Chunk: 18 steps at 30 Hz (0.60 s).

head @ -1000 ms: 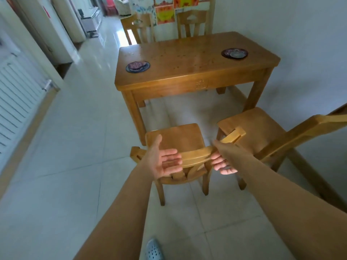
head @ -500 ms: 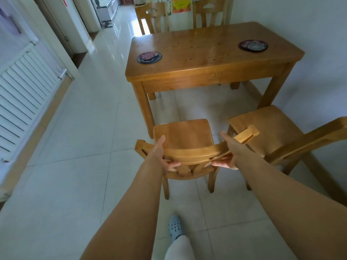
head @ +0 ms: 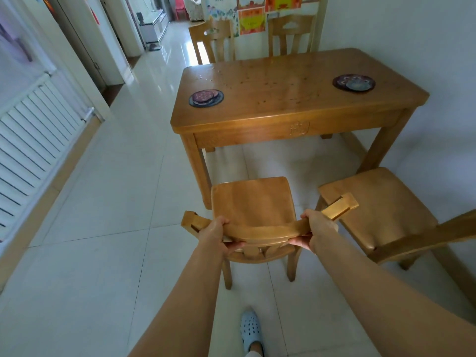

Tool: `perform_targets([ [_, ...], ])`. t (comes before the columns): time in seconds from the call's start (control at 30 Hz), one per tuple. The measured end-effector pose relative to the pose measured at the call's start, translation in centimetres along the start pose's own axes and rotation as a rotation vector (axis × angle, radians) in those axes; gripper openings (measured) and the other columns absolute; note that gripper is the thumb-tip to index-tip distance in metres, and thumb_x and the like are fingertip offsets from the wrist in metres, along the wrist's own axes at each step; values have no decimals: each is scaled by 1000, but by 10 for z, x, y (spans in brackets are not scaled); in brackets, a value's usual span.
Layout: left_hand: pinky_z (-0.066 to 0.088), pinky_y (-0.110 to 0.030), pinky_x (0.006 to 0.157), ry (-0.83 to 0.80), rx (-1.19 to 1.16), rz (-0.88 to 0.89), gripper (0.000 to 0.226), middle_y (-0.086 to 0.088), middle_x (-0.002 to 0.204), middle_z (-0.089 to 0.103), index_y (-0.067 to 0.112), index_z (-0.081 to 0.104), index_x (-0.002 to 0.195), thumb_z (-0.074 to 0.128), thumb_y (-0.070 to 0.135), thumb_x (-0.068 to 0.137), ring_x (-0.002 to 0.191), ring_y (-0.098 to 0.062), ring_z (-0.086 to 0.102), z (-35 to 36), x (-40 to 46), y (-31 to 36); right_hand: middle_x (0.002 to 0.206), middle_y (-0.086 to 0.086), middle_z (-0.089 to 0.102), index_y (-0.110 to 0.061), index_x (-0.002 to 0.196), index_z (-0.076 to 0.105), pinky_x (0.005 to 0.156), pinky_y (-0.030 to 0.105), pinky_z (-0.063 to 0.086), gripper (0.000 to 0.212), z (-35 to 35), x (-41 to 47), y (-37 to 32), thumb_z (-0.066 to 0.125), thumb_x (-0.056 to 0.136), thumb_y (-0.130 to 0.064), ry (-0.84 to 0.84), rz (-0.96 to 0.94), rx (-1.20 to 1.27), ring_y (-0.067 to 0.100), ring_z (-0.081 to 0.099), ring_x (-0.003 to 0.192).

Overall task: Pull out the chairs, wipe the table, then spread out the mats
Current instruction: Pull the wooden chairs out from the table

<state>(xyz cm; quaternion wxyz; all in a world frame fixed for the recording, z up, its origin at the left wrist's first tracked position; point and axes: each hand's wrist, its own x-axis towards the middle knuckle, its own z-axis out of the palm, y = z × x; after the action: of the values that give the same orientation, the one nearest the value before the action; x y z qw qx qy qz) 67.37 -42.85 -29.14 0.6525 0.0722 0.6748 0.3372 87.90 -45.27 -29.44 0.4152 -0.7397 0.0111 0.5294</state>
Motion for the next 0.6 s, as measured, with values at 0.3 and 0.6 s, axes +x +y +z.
perform_targets([
  [0.3, 58, -56, 59, 20, -21, 34, 47, -19, 121, 49, 10, 46, 123, 69, 10, 81, 99, -45, 54, 45, 58, 74, 98, 18, 60, -9, 116, 51, 54, 49, 59, 37, 55, 39, -75, 68, 83, -13, 13, -17, -28, 39, 63, 72],
  [0.6, 57, -61, 72, 16, -15, 10, 47, -19, 126, 46, 12, 44, 125, 68, 11, 85, 108, -49, 51, 87, 123, 160, 94, 19, 62, -7, 116, 52, 55, 48, 59, 35, 124, 88, -146, 69, 86, -15, -11, -15, -38, 39, 66, 71],
])
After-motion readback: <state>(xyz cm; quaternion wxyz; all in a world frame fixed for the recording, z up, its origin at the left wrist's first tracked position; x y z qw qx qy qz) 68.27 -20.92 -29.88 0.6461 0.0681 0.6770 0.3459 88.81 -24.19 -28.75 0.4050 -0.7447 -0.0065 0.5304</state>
